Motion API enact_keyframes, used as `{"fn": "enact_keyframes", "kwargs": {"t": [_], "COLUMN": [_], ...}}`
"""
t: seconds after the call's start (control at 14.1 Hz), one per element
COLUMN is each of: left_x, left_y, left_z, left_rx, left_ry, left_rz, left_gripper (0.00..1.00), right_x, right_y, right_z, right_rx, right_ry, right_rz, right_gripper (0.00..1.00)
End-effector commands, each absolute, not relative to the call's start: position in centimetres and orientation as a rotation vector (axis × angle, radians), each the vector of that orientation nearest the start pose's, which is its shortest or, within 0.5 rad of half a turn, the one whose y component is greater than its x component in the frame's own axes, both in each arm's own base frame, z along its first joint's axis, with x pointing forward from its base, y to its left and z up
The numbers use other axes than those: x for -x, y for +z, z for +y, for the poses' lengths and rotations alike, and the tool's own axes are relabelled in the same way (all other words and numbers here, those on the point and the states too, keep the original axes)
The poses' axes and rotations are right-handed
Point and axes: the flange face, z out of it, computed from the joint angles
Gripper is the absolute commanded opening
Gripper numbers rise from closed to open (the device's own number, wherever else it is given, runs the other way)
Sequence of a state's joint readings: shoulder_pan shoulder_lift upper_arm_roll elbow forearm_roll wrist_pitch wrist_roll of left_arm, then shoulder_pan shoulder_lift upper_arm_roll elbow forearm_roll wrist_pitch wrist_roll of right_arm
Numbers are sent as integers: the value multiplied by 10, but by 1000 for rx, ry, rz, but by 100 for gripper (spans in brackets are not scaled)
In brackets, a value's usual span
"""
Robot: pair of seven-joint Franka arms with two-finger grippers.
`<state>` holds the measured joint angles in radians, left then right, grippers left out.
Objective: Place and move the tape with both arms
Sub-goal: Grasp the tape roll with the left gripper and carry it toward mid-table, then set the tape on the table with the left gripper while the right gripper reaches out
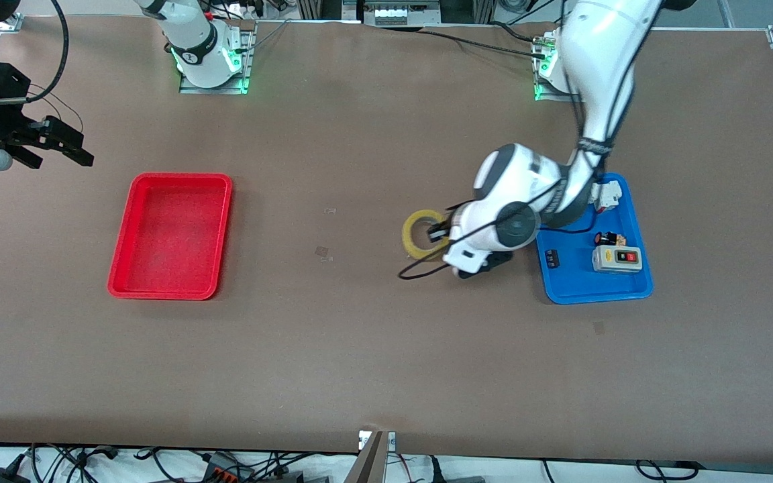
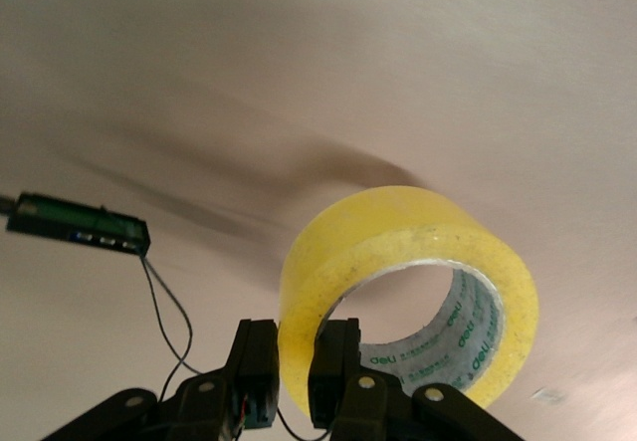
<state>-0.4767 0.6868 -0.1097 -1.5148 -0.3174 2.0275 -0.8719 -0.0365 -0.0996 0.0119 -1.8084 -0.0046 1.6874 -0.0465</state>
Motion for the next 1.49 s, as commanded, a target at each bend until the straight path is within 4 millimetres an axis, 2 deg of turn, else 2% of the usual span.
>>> {"fn": "enact_keyframes", "kwargs": {"t": [0.0, 0.07, 0.21, 0.28, 0.36, 0.43, 0.5, 0.57, 0.71, 0.78, 0.85, 0.92, 1.0, 1.07, 1.21, 1.35, 1.42], "left_x": [-557, -547, -538, -539, -542, -540, -542, -549, -560, -565, -582, -590, -594, -601, -603, -595, -590], "left_y": [230, 225, 225, 225, 225, 228, 231, 246, 288, 307, 327, 342, 358, 374, 408, 443, 462], "left_z": [-452, -468, -480, -479, -475, -477, -471, -462, -435, -419, -385, -361, -333, -293, -223, -157, -122], "left_rx": [3158, 3157, 3159, 3165, 3167, 3164, 3153, 3145, 3093, 3071, 3044, 3025, 3017, 3015, 3033, 3074, 3096], "left_ry": [519, 505, 498, 493, 479, 473, 467, 463, 376, 352, 362, 371, 396, 436, 503, 547, 559], "left_rz": [-867, -886, -883, -864, -851, -853, -861, -872, -801, -789, -835, -831, -776, -739, -653, -554, -496], "left_gripper": [1, 1, 4, 26, 68, 100, 100, 100, 100, 100, 100, 100, 100, 100, 100, 100, 100], "right_x": [-531, -533, -534, -533, -533, -537, -534, -535, -540, -545, -549, -553, -559, -566, -580, -583, -582], "right_y": [578, 581, 583, 582, 580, 570, 563, 561, 556, 544, 536, 527, 511, 495, 453, 417, 405], "right_z": [-18, -19, -21, -21, -20, -20, -23, -27, -27, -24, -22, -16, -4, 10, 60, 134, 165], "right_rx": [3128, 3087, 3046, 3047, 3052, 3061, 3058, 3055, 3063, 3065, 3059, 3055, 3042, 3039, 3035, 3033, 3037], "right_ry": [18, 6, -2, 10, 20, 62, 127, 134, 135, 170, 186, 206, 245, 270, 326, 338, 324], "right_rz": [0, 20, 48, 50, 44, 31, 43, 48, 29, 20, -6, -44, -89, -126, -244, -381, -408], "right_gripper": [100, 100, 100, 100, 100, 100, 100, 100, 100, 100, 100, 100, 100, 100, 100, 100, 100]}}
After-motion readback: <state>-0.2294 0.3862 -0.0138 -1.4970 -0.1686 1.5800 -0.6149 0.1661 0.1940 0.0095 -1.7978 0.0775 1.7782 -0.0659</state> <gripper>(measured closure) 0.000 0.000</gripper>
